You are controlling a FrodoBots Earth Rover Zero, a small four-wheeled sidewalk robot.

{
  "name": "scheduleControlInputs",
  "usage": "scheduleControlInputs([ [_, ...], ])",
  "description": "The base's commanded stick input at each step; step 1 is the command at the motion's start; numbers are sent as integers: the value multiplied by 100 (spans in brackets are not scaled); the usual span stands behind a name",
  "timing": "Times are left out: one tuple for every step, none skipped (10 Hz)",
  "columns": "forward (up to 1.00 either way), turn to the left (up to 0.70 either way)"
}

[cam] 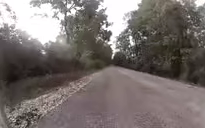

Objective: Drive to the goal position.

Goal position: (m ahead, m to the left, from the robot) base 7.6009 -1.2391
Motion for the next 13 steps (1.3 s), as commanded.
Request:
scheduleControlInputs([
  [70,0],
  [70,0],
  [70,0],
  [70,0],
  [70,0],
  [70,0],
  [70,0],
  [70,0],
  [70,0],
  [70,0],
  [70,0],
  [70,0],
  [70,-1],
])
